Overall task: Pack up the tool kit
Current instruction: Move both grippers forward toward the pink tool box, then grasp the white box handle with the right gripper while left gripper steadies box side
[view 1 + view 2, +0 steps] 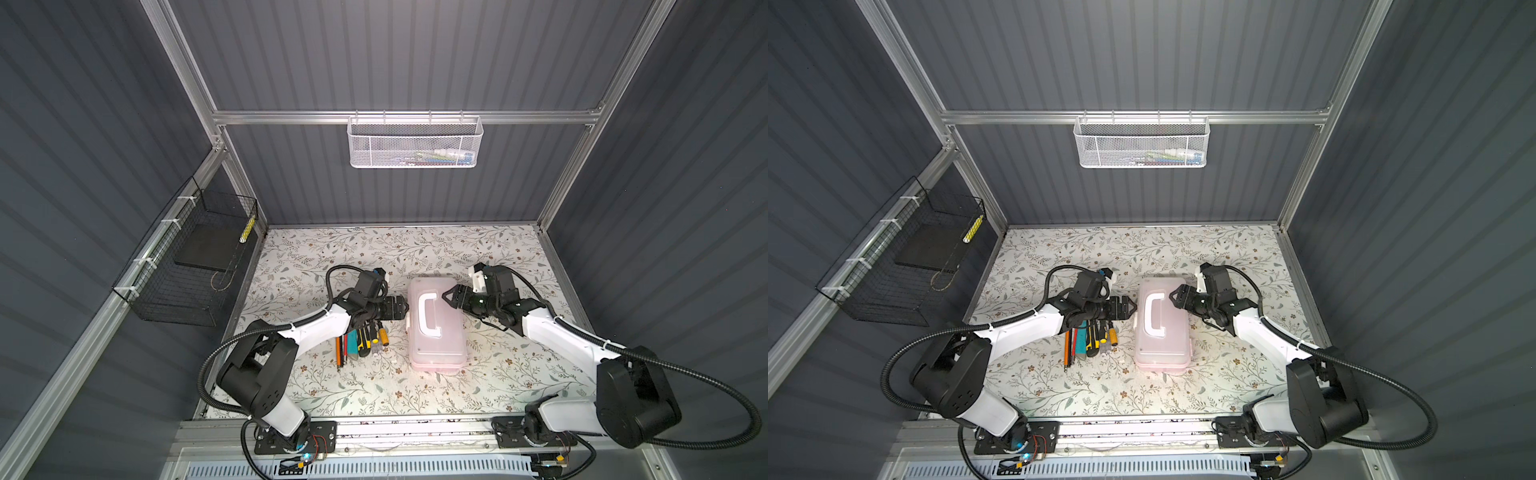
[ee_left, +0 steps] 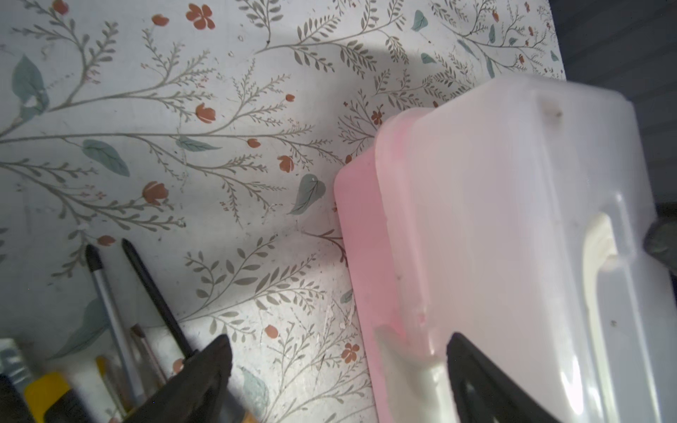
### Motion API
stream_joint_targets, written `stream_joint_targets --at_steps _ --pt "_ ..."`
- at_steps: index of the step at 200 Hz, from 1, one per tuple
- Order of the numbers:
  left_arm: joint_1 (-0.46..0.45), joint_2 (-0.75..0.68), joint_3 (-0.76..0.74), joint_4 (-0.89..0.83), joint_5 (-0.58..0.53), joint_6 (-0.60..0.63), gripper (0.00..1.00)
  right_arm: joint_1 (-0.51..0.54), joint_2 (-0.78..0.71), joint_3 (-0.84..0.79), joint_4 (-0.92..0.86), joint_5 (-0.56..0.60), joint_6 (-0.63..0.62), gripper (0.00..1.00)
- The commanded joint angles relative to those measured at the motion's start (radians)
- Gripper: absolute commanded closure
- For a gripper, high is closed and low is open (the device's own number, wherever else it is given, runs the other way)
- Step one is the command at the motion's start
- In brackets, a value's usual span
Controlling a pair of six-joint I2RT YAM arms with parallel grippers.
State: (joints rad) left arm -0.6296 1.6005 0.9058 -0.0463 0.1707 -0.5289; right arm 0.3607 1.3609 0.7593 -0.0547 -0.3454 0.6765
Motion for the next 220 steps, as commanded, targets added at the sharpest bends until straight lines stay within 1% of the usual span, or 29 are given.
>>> stream_joint_targets --at_steps 1,23,66,99,141,155,174,187,199,207,212,220 --pt "-0.009 0.026 0.039 0.030 0.027 -0.007 0.08 0.001 0.018 0.011 0.037 -0.046 0.008 0.30" --pt "-0.012 0.047 0.065 0.042 0.032 -0.005 0.08 0.001 0.036 0.043 0.039 -0.040 0.000 0.30" --pt "-0.014 0.098 0.119 0.059 0.029 -0.006 0.08 0.001 0.105 0.143 0.040 -0.072 -0.010 0.30" --pt "-0.014 0.136 0.184 0.039 -0.016 0.019 0.07 0.001 0.154 0.199 0.059 -0.087 0.016 0.30" --pt "-0.015 0.228 0.299 0.029 -0.025 0.041 0.06 0.008 0.179 0.210 0.068 -0.072 0.060 0.28" --pt "-0.015 0.250 0.329 0.024 -0.044 0.042 0.06 0.009 0.181 0.210 0.067 -0.069 0.060 0.28" --pt "-0.015 0.273 0.371 0.003 -0.038 0.052 0.06 0.006 0.181 0.210 0.063 -0.039 0.047 0.28" --pt "-0.015 0.274 0.382 -0.006 -0.038 0.052 0.06 -0.004 0.189 0.225 0.056 -0.047 0.036 0.27" --pt "-0.014 0.261 0.373 -0.012 -0.041 0.053 0.06 -0.010 0.192 0.247 0.029 -0.026 0.012 0.27" --pt "-0.014 0.244 0.363 -0.024 -0.061 0.058 0.05 -0.015 0.191 0.277 -0.025 -0.002 -0.012 0.27" --pt "-0.015 0.231 0.353 -0.033 -0.078 0.065 0.04 -0.018 0.189 0.303 -0.072 0.061 -0.032 0.27" --pt "-0.014 0.206 0.339 -0.050 -0.112 0.078 0.04 -0.021 0.181 0.332 -0.127 0.122 -0.055 0.27"
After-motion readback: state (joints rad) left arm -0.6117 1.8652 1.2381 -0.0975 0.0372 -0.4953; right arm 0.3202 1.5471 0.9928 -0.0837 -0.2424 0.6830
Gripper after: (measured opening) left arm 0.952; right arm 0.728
